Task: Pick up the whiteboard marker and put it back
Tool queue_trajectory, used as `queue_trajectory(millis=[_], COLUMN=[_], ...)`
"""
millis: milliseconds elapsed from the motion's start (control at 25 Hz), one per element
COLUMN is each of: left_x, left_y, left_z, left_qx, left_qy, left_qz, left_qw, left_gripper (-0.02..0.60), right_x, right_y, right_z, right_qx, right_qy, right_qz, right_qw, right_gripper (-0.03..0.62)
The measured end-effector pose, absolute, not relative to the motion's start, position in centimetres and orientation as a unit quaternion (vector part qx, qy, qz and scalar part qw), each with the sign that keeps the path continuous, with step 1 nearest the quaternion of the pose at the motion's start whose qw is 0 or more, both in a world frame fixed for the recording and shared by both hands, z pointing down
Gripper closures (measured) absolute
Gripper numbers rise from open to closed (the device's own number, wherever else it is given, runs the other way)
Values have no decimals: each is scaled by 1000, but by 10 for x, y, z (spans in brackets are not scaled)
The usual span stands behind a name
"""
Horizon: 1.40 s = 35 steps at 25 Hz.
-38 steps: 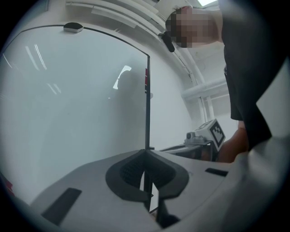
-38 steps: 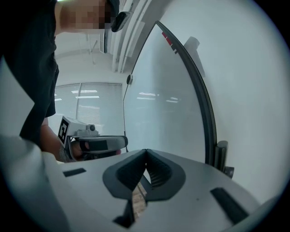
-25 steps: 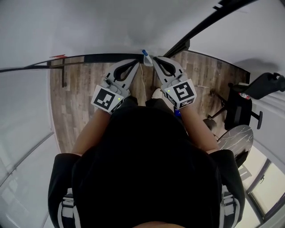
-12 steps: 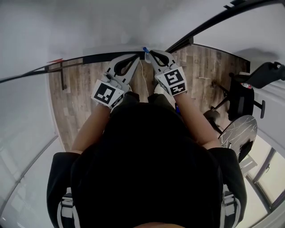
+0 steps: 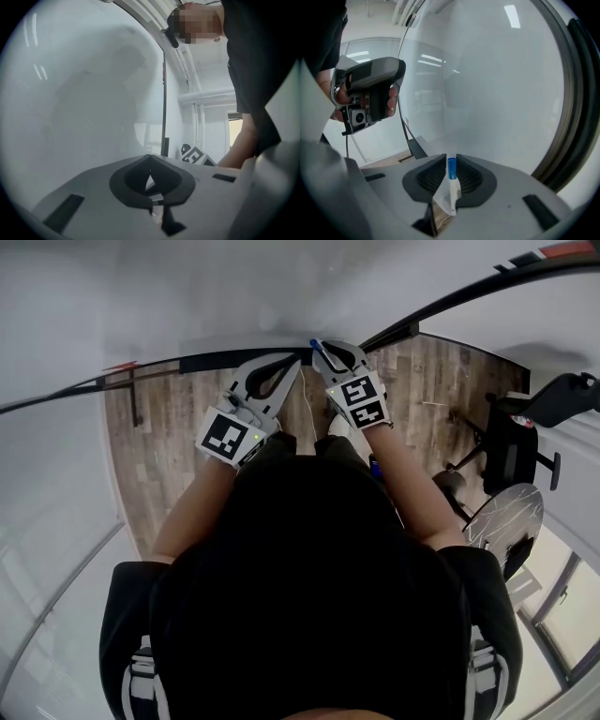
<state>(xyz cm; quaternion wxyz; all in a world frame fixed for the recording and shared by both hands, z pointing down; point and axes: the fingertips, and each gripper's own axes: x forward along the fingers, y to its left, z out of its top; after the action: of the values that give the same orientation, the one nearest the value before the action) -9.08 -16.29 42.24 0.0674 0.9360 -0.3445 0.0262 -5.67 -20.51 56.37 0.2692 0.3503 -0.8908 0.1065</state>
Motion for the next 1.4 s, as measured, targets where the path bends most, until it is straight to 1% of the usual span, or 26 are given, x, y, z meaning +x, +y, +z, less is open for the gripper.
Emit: queue_trajectory(millis=[80,160,720,840,1400], left_x=[-93,-95,-104,-106,-94], left_y=[-162,-160,-157,-156,-157], left_z=[423,424,422,423,417], left_qx=[936,936,933,933,933], left_qy=[-344,-344,-352,-353,-351], left_qz=[27,23,19,21,27], left_qw=[66,66,68,70,67], left_gripper=[578,578,578,578,578], right_x=[-59,-60,-62,-62,-50], right_y=[-206,-207,-209,-211,-204], right_z=[569,574,599,597,563], right_qx=[349,347,347,352,353], right_qy=[-889,-887,-873,-875,-895], right_qz=[107,107,93,94,98], right_qw=[277,285,331,319,254], right_gripper=[520,517,518,528,530])
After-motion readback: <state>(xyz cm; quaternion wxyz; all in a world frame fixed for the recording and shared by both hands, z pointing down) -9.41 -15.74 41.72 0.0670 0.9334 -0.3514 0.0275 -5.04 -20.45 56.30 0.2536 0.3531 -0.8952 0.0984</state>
